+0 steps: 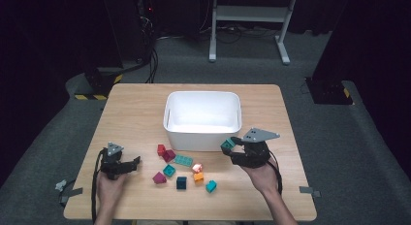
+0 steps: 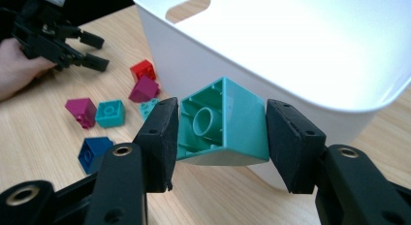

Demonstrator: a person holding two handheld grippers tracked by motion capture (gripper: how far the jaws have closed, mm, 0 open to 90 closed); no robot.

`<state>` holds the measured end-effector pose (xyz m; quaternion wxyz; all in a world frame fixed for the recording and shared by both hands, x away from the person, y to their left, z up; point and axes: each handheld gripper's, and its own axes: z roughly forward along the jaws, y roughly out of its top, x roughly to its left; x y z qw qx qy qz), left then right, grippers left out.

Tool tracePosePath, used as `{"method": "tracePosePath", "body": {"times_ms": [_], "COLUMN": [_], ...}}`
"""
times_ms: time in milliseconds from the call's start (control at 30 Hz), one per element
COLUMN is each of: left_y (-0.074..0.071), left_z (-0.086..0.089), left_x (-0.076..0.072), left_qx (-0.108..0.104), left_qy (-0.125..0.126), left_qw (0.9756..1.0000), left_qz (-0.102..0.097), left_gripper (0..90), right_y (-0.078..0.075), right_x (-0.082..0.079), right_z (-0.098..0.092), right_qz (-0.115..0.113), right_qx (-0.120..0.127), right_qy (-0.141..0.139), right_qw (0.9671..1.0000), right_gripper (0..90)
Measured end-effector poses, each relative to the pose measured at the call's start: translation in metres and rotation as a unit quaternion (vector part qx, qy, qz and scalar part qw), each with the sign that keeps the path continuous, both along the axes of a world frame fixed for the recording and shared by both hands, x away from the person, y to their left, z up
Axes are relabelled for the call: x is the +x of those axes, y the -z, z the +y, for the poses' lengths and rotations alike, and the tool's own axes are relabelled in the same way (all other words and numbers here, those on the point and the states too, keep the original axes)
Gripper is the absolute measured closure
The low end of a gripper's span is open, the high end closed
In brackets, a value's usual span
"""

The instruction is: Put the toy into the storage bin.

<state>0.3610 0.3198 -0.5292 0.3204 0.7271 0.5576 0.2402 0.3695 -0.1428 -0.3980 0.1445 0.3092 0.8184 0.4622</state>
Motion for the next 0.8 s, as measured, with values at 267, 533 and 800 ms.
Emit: {"method": "tracePosePath", "body": {"times_ms": [267,533,800], "left_y": [0.000,0.000,0.000], "left_z": [0.000,0.000,0.000], "left_x": [0.000,0.000,0.000], "left_qx": [0.000,0.000,0.000], "left_qy": [0.000,0.000,0.000], "left_qw": [1.0000,1.0000,1.0000], "left_qz": [0.000,0.000,0.000], "left_gripper": [15.4,15.5,15.5], "right_y": [-0.019,-0.032,-0.037], "right_x": [0.008,0.024,0.045], "right_z": [0.002,0.013,0.022], "right_qz": [-0.011,-0.007,-0.002], "right_qx": [0.016,0.007,0.002], "right_qy": [0.002,0.011,0.017], "right_qw": [0.9998,0.9999,0.9999], "right_gripper": [47.7,47.7,47.7]}}
